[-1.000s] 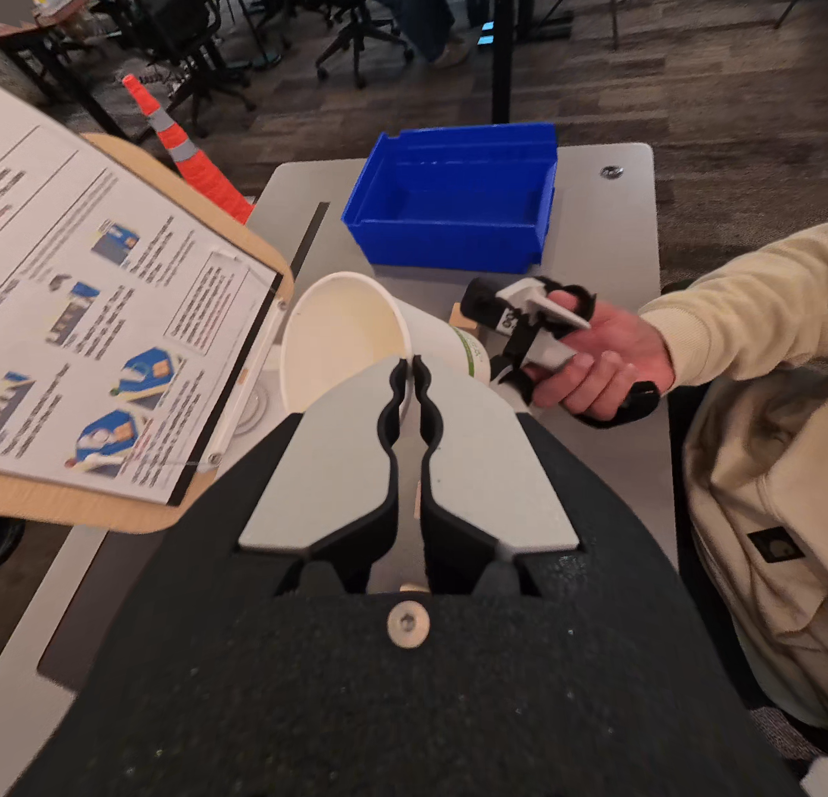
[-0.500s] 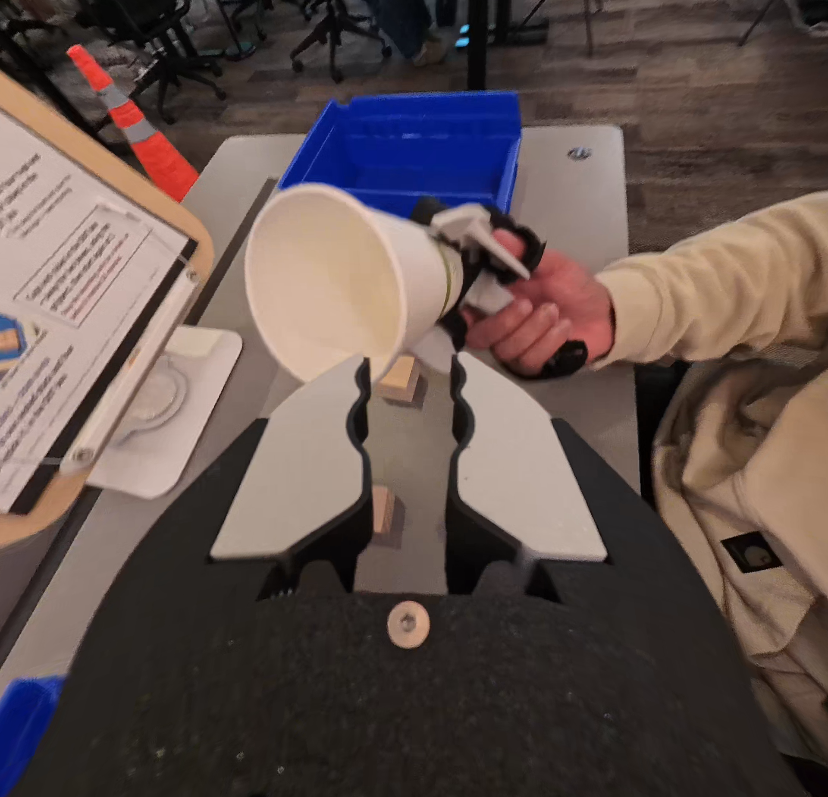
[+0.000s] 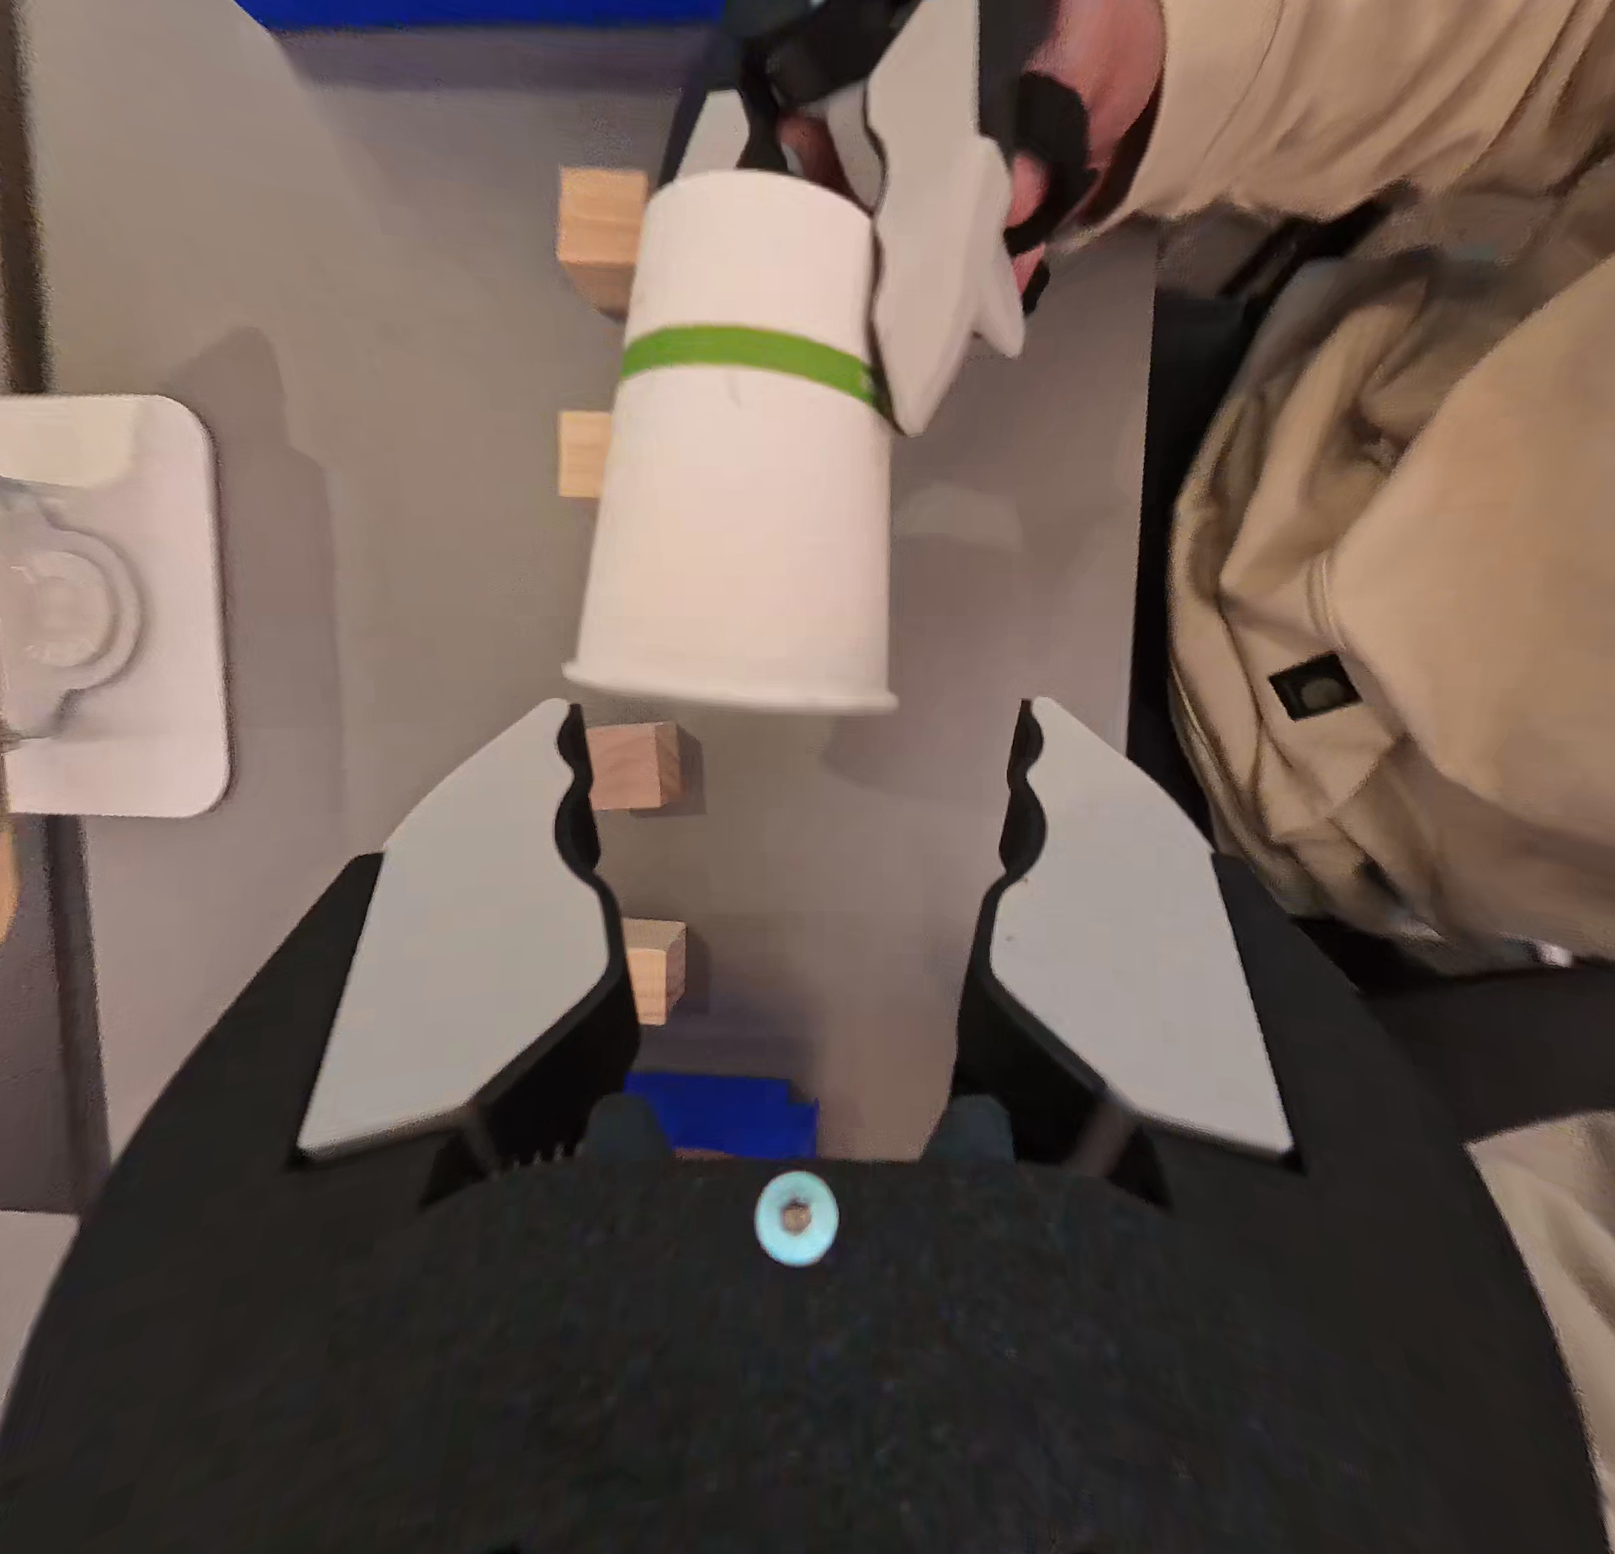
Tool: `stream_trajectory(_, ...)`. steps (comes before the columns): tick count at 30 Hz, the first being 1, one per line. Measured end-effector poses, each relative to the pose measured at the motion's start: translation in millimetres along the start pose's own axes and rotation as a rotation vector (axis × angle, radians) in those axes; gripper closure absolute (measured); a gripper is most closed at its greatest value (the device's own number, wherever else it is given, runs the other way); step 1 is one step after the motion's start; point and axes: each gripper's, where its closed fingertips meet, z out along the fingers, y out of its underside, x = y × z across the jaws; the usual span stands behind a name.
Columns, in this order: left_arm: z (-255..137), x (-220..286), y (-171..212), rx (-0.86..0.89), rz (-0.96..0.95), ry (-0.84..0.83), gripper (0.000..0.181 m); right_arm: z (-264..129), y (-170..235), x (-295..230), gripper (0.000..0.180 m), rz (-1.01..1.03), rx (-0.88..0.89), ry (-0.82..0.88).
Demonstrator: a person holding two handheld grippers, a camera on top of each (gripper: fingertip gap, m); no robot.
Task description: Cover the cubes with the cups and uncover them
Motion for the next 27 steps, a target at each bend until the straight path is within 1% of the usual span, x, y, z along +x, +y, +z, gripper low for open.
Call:
stream_trajectory(3, 19, -4, -8, -0.153, -0.01, 0.13, 0.09, 2, 4, -5, 0.094, -0.045, -0.042, 0.011)
stream_trajectory(6, 37, -9, -11, -0.253, -0.006, 0.177, 0.091, 1, 6, -7, 0.094, -0.061, -0.053, 0.02)
stream_trajectory(12, 60, 6, -23, -0.231, 0.017, 0.269, 0.094, 0, 10, -7, 0.094, -0.071, -0.066, 0.033)
stream_trajectory(16, 74, 7, -15, -0.254, 0.026, 0.284, 0.1, 1, 15, -6, 0.094, -0.115, -0.104, 0.06)
stream_trajectory(19, 80, 8, -12, -0.219, 0.018, 0.286, 0.1, 1, 18, -4, 0.094, -0.123, -0.133, 0.071)
stream_trajectory(21, 80, 7, -13, -0.162, 0.004, 0.262, 0.101, 0, 17, -2, 0.096, -0.138, -0.132, 0.079)
stream_trajectory(22, 80, 2, -12, -0.135, -0.004, 0.224, 0.102, -3, 14, 1, 0.101, -0.162, -0.124, 0.099)
stream_trajectory(23, 79, -4, -9, -0.108, -0.02, 0.175, 0.102, -8, 7, 3, 0.099, -0.18, -0.105, 0.125)
stream_trajectory(25, 71, -24, -4, -0.015, -0.093, 0.053, 0.101, -21, -7, 5, 0.101, -0.183, -0.064, 0.148)
stream_trajectory(27, 58, -49, 5, 0.101, -0.22, -0.114, 0.101, -32, -18, 4, 0.101, -0.174, -0.034, 0.155)
